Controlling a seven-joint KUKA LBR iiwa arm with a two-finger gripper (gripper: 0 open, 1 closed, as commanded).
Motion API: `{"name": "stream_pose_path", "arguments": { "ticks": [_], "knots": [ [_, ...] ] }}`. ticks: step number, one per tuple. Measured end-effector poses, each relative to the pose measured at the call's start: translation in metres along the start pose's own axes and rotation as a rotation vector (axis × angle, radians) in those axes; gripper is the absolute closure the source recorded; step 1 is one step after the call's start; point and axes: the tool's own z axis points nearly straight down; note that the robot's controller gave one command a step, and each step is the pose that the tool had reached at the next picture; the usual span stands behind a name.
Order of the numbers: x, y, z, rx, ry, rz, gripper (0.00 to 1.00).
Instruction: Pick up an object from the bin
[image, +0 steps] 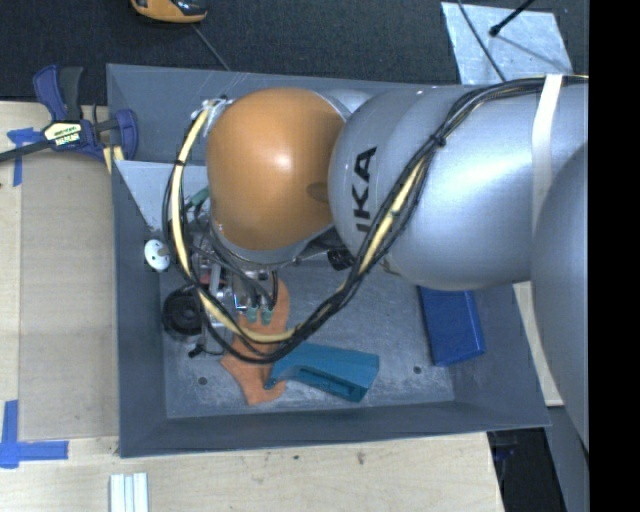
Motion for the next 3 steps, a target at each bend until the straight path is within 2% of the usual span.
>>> {"name": "stream_pose_path", "arguments": {
  "ticks": [1, 2, 3],
  "knots": [
    [-0.002, -0.002, -0.005, -0.002, -0.008, 0.004, 0.0],
    [0.006, -0.015, 0.044, -0.005, -0.013, 0.007, 0.0],
    [-0.01, -0.027, 0.097, -0.001, -0.005, 0.062, 0.0]
  ]
}}
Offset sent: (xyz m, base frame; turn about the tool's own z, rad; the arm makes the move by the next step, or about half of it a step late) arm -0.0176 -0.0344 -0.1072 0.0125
